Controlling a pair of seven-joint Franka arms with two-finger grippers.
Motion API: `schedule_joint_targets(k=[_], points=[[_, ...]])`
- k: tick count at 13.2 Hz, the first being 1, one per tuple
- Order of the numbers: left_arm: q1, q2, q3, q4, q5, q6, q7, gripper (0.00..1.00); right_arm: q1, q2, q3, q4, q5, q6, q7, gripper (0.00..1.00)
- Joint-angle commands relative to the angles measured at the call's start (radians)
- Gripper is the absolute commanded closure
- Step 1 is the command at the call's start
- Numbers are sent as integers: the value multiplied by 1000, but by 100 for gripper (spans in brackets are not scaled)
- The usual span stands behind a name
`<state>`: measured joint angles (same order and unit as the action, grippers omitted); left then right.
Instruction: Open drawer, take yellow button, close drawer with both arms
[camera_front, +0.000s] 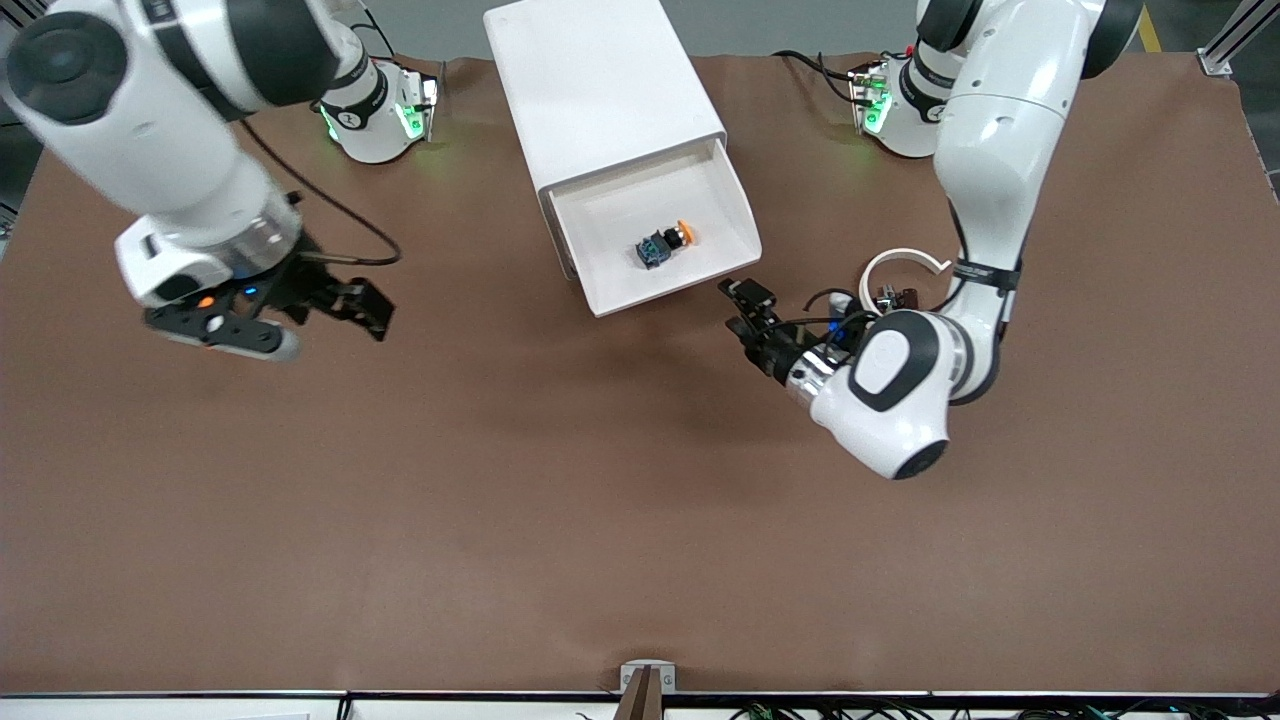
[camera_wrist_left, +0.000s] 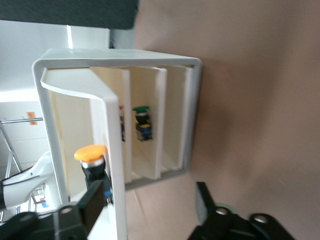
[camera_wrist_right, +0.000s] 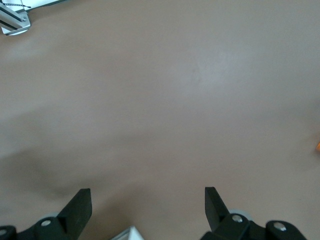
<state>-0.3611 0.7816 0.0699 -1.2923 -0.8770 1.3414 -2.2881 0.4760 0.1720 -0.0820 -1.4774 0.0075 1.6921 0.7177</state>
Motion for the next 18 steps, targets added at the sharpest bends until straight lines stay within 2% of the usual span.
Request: schedule_joint_targets(k=[1,2,4,7,11,13,18], points=[[19,2,98,53,19,-11,137,0,96,3,-9,22,14,-35,243,0],[19,-4,134,54,62,-11,212,0,137,4,-7,22,14,-35,320,0],[19,-18,154,79,235,-10,384,0,223,9,-7,20,17,-31,446,0],[19,-65,166,85,490,-7,680,0,308,35,-9,19,109,-17,604,0],[4,-151,159,84,735,59,849,0,392,87,-9,17,117,70,773,0],[5,-189,156,82,760,88,1040,0,411,135,-9,17,117,121,844,0],[36,-272,165,68,780,108,1638,0,432,216,-9,14,104,181,839,0]])
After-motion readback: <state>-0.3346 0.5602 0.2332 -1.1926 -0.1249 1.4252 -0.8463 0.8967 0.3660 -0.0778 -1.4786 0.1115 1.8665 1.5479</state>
